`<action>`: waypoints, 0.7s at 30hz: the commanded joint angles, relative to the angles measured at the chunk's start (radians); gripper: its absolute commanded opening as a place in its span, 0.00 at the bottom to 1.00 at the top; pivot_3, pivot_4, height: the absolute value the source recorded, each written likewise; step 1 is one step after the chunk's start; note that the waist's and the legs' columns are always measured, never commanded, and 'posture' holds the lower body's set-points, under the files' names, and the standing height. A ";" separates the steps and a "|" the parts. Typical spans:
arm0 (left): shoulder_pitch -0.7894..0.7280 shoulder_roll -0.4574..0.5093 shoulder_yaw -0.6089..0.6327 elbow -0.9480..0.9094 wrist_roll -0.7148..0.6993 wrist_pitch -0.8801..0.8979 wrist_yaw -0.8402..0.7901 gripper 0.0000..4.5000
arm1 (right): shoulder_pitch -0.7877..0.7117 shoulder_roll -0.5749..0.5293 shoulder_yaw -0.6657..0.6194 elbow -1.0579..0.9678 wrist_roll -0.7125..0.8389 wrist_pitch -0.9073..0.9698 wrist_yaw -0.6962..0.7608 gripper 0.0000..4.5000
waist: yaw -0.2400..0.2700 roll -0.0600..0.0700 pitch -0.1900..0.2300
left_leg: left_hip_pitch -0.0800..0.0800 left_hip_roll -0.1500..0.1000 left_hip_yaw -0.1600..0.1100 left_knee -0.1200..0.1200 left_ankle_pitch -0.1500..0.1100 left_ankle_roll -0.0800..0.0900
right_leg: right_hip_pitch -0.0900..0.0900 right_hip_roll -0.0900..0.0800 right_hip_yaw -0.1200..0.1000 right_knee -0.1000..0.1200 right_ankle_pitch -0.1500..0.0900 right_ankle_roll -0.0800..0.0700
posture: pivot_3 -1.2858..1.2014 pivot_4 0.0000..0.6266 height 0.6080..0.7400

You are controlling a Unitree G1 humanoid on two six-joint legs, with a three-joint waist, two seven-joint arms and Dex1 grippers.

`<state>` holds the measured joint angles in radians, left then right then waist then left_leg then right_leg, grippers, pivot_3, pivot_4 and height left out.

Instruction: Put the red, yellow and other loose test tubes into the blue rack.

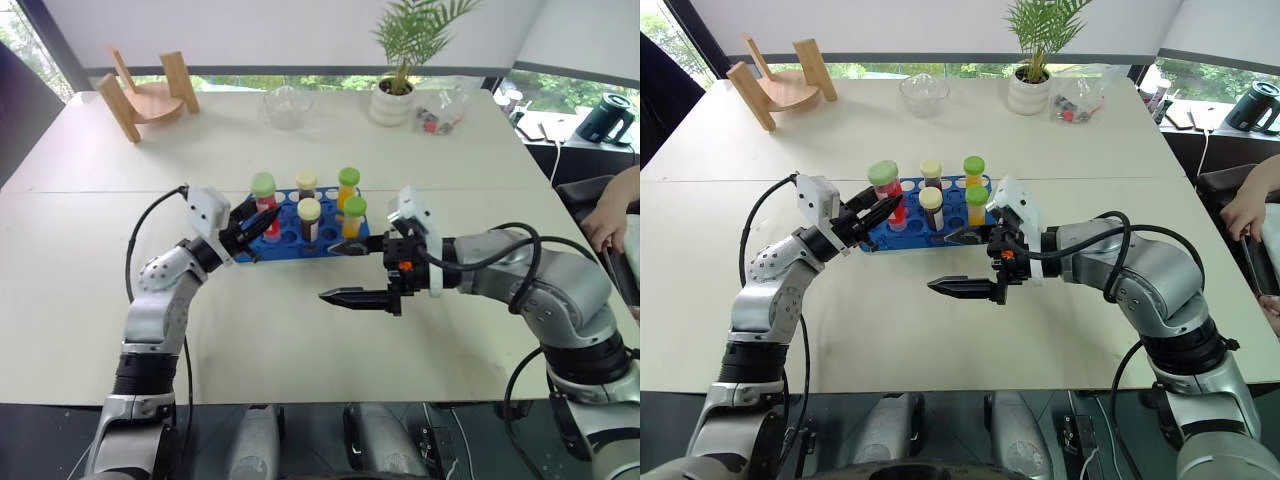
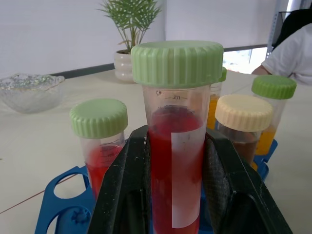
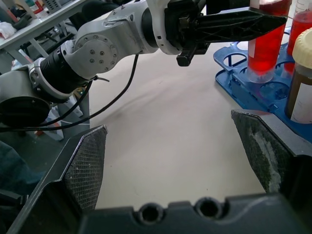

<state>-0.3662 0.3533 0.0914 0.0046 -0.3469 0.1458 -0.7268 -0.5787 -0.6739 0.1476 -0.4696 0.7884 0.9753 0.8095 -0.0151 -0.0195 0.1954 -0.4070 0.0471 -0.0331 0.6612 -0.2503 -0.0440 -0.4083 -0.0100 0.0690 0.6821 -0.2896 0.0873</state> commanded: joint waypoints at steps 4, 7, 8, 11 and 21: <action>0.041 0.034 0.000 0.012 0.027 -0.009 0.015 0.19 | -0.005 0.022 -0.017 -0.021 0.006 -0.012 -0.003 1.00 | -0.002 0.000 0.000 | 0.000 0.000 0.000 0.000 0.000 0.000 | 0.000 0.000 0.000 0.000 0.000 0.000 | 0.52 0.24 1.00; 0.032 0.033 0.002 0.028 0.034 -0.026 0.031 0.19 | -0.006 0.031 -0.014 -0.018 0.002 -0.012 -0.002 1.00 | -0.003 0.000 0.000 | 0.000 0.000 0.000 -0.001 0.000 0.000 | 0.000 0.000 0.000 0.000 0.000 0.000 | 0.52 0.24 1.00; 0.028 0.032 0.001 0.035 0.037 -0.032 0.037 0.19 | -0.006 0.033 -0.014 -0.018 0.001 -0.013 -0.002 1.00 | -0.003 0.000 0.000 | 0.000 0.000 0.000 -0.001 0.000 0.000 | 0.000 0.000 0.000 0.000 0.000 0.000 | 0.52 0.24 1.00; 0.017 0.025 -0.012 0.046 0.049 -0.049 0.047 0.19 | -0.008 0.036 -0.008 -0.018 -0.005 -0.014 -0.003 1.00 | -0.003 0.000 0.000 | 0.000 0.000 0.000 -0.001 0.000 0.000 | 0.000 0.000 0.000 0.000 0.000 0.000 | 0.52 0.24 1.00; 0.018 0.017 -0.034 0.050 0.037 -0.047 0.038 0.19 | -0.007 0.048 -0.013 -0.021 -0.013 -0.012 -0.009 1.00 | -0.002 0.000 0.000 | 0.000 0.000 0.000 -0.002 0.000 0.000 | 0.000 0.000 0.000 -0.001 0.000 0.000 | 0.52 0.24 1.00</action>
<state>-0.3676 0.3686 0.0849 0.0453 -0.3153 0.0640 -0.6753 -0.5787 -0.6349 0.1504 -0.4688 0.7686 0.9750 0.8010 -0.0171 -0.0193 0.1953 -0.4066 0.0472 -0.0330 0.6595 -0.2503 -0.0440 -0.4085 -0.0099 0.0690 0.6810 -0.2899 0.0870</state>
